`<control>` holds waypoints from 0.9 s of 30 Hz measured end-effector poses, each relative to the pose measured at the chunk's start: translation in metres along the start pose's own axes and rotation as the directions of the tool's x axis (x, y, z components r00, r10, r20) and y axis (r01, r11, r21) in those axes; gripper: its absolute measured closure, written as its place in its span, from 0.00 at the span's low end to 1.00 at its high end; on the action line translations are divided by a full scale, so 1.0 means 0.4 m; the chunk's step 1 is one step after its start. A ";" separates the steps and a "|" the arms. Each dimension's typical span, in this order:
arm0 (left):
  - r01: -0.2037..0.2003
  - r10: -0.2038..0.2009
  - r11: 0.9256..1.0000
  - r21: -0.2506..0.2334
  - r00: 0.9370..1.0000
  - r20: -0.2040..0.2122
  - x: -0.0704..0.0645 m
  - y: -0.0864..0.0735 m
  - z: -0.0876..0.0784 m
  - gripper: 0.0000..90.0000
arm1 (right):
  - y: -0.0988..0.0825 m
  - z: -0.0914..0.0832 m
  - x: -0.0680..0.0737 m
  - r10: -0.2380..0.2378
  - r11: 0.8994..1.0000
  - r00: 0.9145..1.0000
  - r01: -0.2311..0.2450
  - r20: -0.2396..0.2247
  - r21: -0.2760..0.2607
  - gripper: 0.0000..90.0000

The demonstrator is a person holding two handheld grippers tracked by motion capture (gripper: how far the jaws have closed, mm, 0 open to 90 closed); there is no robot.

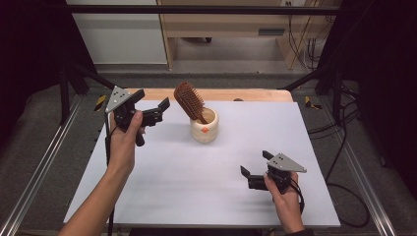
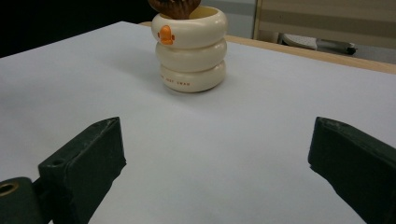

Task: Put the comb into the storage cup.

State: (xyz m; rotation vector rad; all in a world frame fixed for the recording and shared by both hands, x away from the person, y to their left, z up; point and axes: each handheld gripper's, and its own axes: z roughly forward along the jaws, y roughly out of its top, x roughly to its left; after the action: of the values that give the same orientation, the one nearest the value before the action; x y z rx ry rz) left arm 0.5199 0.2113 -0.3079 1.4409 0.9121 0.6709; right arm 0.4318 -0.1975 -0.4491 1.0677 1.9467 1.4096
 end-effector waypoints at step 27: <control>-0.049 0.049 0.999 0.001 0.999 -0.020 0.038 0.006 -0.105 0.03 | 0.000 0.000 -0.001 0.004 1.000 1.000 -0.004 0.001 -0.004 0.04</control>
State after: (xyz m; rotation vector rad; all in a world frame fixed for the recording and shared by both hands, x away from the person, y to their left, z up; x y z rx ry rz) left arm 0.4928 0.2464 -0.3035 1.4635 0.8953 0.7226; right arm 0.4320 -0.1977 -0.4491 1.0708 1.9413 1.4135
